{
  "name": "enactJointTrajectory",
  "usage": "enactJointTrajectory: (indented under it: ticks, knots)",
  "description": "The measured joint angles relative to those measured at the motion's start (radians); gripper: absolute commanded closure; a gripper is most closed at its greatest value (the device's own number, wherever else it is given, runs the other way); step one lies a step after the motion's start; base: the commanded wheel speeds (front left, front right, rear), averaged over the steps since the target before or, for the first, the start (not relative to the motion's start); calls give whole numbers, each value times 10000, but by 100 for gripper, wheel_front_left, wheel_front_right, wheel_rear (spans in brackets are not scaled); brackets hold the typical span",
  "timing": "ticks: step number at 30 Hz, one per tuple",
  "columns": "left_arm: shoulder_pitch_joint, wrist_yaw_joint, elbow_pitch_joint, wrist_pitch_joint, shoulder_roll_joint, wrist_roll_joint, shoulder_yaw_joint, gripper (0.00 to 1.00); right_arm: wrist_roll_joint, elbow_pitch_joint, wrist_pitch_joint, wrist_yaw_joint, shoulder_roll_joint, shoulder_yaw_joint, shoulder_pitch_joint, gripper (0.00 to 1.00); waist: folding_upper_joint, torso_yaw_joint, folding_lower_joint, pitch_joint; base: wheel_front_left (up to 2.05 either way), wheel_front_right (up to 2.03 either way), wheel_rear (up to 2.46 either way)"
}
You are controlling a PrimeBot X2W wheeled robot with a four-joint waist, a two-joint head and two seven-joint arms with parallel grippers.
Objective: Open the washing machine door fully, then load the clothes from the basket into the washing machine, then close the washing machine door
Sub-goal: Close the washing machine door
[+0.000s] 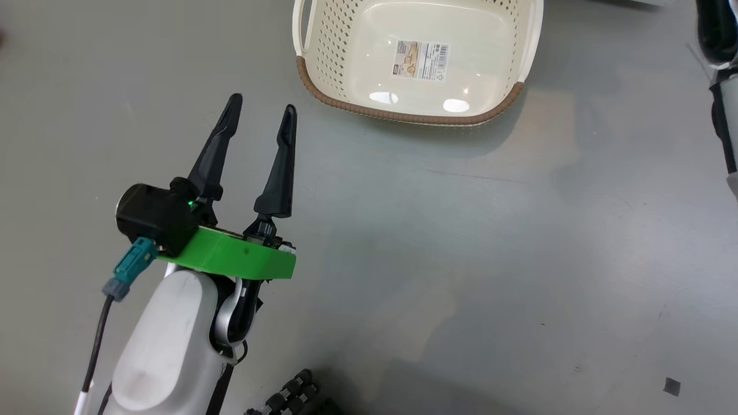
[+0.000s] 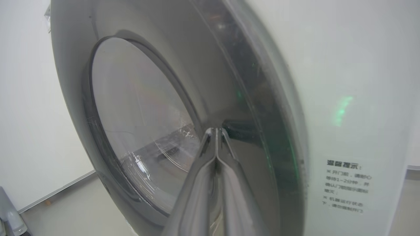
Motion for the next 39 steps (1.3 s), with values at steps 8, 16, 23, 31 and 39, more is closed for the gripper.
enactJointTrajectory:
  ticks: [8, 16, 23, 31, 39]
  knots:
    - [-142, 0, -25, 0, -21, -146, -151, 0, 0, 529, -40, -79, -29, -224, -737, 100, 0, 164, 0, 430, 0, 0, 0]
    - [-218, 0, 21, 0, -25, -163, -132, 0, -13, 1091, -88, 84, 27, -71, -897, 100, 0, 212, 0, 553, 0, 0, 0]
    - [-318, -2, 148, 0, -33, -161, -121, 0, -12, 1643, -86, 293, 31, 109, -759, 100, 0, 121, 0, 334, 0, 0, 0]
    - [-301, -2, 349, -2, -29, -144, 100, 0, -71, 1827, -86, 483, 316, 625, -101, 100, 0, -50, 0, -170, 0, 0, 0]
    - [-209, -2, 401, -12, 178, -54, 382, 0, -98, 1687, -86, 639, 631, 928, 697, 100, 0, -330, -1, -767, 0, 0, 0]
